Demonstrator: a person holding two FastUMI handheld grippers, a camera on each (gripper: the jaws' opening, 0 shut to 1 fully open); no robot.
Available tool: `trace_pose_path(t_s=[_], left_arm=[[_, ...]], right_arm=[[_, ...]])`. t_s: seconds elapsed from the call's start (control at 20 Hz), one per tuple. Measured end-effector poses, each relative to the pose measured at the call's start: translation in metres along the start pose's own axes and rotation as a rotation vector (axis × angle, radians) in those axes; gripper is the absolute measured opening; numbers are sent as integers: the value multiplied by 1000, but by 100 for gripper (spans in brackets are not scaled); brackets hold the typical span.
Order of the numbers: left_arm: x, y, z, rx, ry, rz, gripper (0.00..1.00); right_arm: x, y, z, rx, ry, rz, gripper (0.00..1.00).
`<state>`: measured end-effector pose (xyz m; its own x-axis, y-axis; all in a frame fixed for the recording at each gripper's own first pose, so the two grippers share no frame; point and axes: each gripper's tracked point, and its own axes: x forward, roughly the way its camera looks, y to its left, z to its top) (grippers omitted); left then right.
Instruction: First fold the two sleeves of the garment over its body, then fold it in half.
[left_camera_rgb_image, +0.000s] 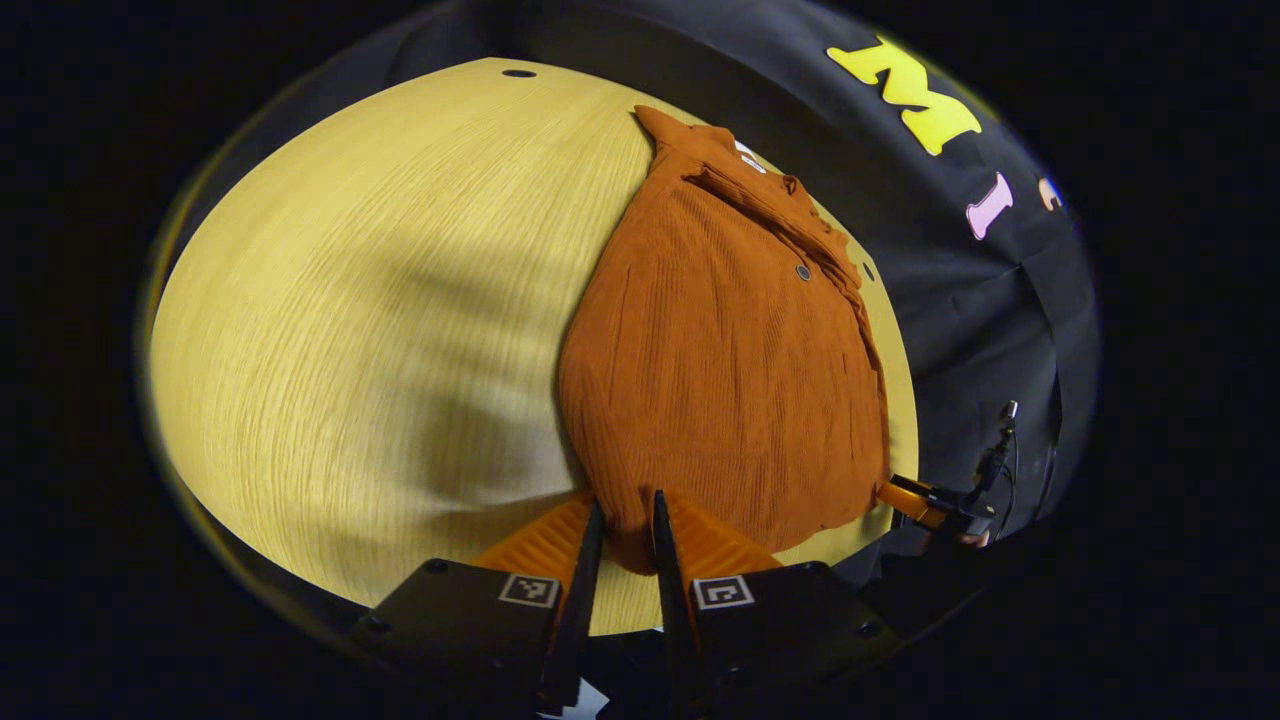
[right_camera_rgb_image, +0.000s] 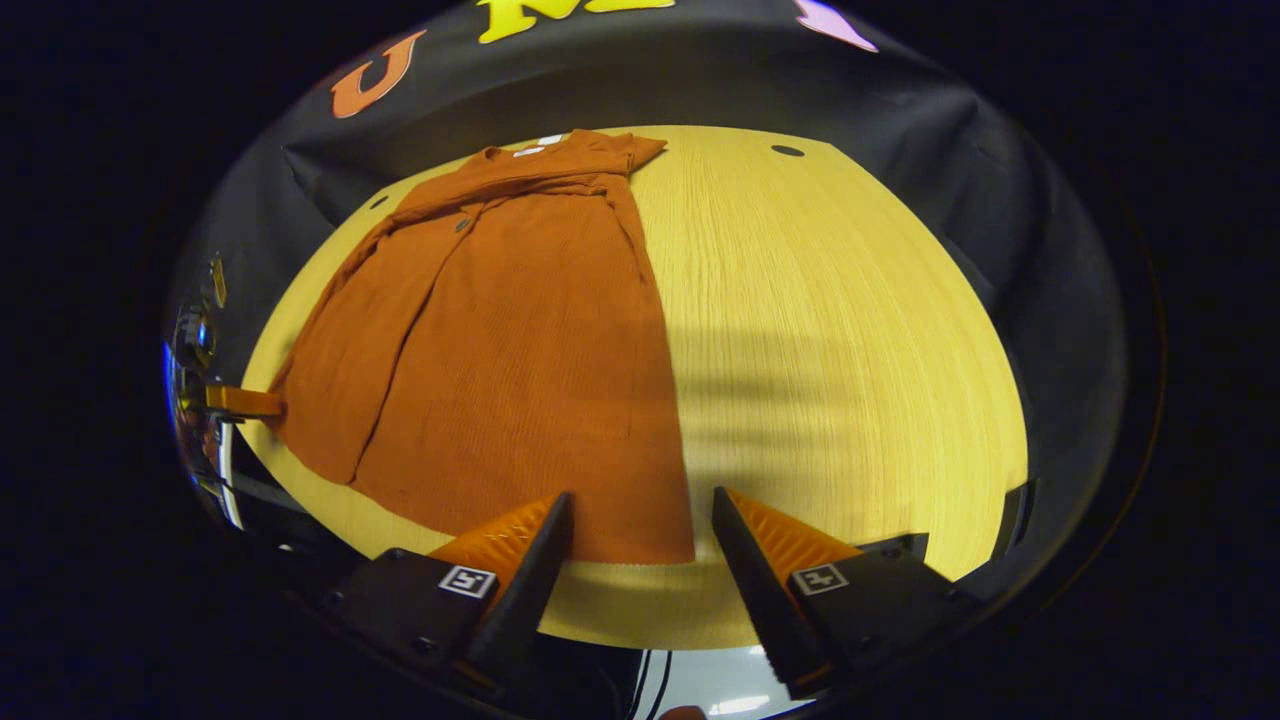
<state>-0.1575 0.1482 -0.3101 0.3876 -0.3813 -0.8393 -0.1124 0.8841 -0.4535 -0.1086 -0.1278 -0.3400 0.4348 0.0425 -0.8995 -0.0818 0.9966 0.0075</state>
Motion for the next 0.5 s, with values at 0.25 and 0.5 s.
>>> trace_pose_path(t_s=[0.25, 0.5], left_arm=[[5, -8, 5, -91, -29, 20, 6], [-20, -33, -5, 5, -27, -58, 3]], right_arm=[[3, 16, 6, 68, 37, 45, 5], [-19, 31, 12, 261, 57, 193, 1]])
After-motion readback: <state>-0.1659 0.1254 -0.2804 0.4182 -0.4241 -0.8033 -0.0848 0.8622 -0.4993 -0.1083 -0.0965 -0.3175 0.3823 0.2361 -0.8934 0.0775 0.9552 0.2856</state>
